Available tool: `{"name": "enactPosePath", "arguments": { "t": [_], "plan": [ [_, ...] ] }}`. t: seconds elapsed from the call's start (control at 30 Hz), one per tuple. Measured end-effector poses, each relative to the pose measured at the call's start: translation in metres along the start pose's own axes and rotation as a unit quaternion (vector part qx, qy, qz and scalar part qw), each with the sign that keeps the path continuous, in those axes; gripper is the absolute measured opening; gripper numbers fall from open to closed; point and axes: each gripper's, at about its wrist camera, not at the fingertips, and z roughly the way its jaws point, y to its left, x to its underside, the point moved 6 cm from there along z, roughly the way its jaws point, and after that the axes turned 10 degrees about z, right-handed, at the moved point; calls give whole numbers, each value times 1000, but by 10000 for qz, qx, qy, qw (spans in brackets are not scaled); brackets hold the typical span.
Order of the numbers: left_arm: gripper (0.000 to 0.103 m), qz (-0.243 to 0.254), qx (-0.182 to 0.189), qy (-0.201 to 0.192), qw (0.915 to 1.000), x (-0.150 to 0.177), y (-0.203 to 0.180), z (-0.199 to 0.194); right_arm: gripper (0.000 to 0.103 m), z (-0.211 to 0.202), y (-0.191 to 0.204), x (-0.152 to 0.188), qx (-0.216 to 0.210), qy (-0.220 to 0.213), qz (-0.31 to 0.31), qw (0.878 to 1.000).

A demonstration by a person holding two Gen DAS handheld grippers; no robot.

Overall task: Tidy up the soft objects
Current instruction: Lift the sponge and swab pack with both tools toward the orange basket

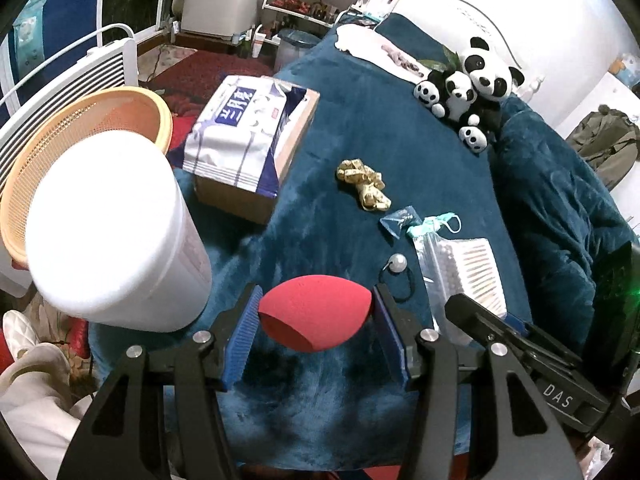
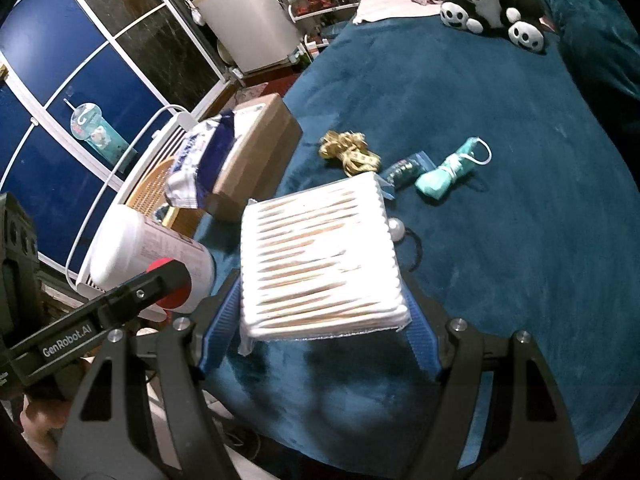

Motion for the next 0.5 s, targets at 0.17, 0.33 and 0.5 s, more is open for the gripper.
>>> {"name": "enactPosePath", "arguments": {
  "t": [0.17,0.33,0.5],
  "plan": [
    [57,-39,31,-84,10000,-7,3,-12,75,-5,12,-5,-69,-50,-59,9999],
    [57,-88,68,-210,9997,-14,7,-25,75,-9,24,-10,-113,-111,-120,9998],
    [57,-169,104,-307,9993,-20,14,-36,75,-12,36,-14,-137,-146,-175,9996]
  ]
}}
